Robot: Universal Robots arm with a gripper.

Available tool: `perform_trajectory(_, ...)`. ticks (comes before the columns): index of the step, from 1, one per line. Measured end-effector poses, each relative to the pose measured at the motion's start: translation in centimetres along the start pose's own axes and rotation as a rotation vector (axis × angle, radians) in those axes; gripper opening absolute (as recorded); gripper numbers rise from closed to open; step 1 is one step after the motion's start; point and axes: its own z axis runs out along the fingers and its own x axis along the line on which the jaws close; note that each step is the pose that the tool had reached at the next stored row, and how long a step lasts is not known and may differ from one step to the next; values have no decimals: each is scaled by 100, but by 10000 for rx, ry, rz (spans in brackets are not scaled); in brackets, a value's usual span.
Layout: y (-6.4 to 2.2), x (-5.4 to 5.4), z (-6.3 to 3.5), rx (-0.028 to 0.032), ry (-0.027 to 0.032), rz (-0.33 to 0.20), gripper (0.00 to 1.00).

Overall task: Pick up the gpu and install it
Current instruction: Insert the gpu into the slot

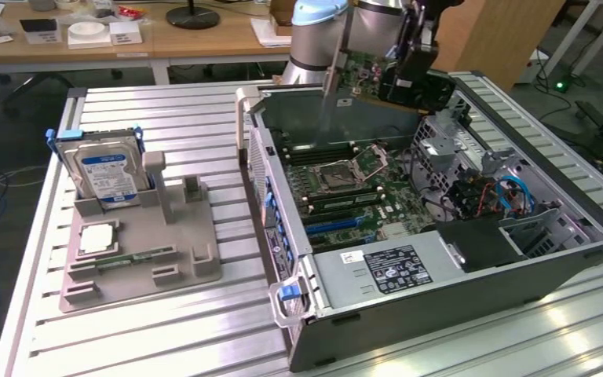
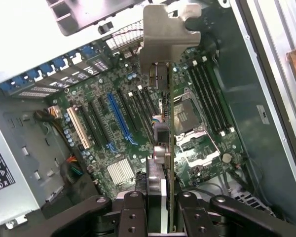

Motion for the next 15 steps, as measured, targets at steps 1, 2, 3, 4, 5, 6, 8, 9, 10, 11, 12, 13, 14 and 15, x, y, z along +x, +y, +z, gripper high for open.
perform_trajectory(1,0,1,1,5,-5,-135,28)
perform_trajectory(2,0,2,1,10,-9,-264,28)
perform_trajectory(3,0,3,2,14,-15,-400,28)
perform_trajectory(4,-1,4,2,17,-18,-530,28)
perform_trajectory(5,-1,5,2,19,-22,-655,28)
perform_trajectory(6,-1,6,2,22,-25,-775,28)
perform_trajectory(8,-2,8,2,26,-33,-1019,28)
perform_trajectory(9,-3,10,3,29,-36,-1146,28)
perform_trajectory(10,-4,11,3,31,-40,-1264,28)
perform_trajectory(11,-4,13,3,32,-43,-1381,28)
perform_trajectory(12,-5,15,3,35,-46,-1496,28)
perform_trajectory(13,-6,17,4,37,-50,-1611,28)
perform_trajectory(14,-6,18,4,39,-53,-1727,28)
perform_trajectory(15,-7,20,4,41,-56,-1844,28)
